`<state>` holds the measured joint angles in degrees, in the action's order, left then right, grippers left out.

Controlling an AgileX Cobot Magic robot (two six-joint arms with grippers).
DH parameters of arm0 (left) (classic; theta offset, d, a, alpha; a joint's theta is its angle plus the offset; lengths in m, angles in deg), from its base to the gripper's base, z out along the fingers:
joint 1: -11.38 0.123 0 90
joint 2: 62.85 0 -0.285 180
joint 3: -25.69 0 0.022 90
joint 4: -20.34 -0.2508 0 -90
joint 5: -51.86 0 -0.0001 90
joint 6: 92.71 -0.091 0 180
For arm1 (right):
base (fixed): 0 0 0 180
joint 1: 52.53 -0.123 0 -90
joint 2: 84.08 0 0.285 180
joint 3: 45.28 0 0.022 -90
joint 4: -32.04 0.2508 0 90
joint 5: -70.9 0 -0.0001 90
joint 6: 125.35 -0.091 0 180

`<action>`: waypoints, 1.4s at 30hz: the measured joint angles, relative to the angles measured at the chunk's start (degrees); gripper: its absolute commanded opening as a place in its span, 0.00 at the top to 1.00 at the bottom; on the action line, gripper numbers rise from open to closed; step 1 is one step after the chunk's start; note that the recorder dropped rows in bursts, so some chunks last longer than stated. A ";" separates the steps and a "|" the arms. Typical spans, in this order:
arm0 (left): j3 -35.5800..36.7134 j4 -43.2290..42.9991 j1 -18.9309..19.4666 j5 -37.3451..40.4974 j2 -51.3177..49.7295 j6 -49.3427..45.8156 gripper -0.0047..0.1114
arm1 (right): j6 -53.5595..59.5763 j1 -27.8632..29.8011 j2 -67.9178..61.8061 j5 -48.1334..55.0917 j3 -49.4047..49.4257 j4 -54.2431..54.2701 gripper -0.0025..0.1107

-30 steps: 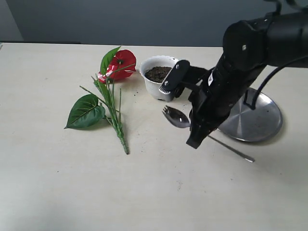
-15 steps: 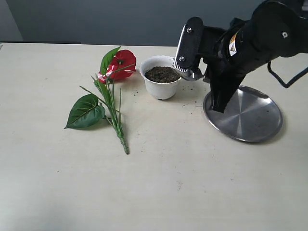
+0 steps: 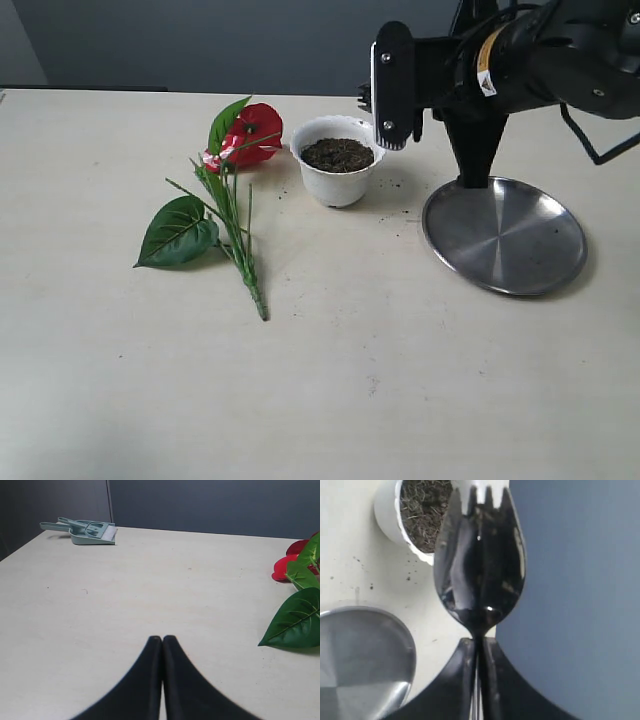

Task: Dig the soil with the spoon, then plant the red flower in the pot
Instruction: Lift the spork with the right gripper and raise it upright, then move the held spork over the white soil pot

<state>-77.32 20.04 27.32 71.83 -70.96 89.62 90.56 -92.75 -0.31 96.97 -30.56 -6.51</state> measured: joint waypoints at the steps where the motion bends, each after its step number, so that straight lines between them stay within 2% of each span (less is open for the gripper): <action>1: 0.00 0.00 0.00 0.00 0.00 0.00 0.96 | 0.00 0.00 0.02 -0.53 0.00 -1.17 0.98; 15: 0.00 0.00 0.00 0.00 0.00 0.00 0.96 | 0.00 0.00 0.66 -7.25 0.00 -12.72 0.98; 42: 0.00 0.00 0.00 0.00 0.00 0.00 0.96 | 3.32 0.00 -0.22 -3.61 0.00 -13.72 0.98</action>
<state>-77.32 20.04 27.32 71.83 -70.96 89.62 93.89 -92.75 -0.54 93.36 -30.56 -20.23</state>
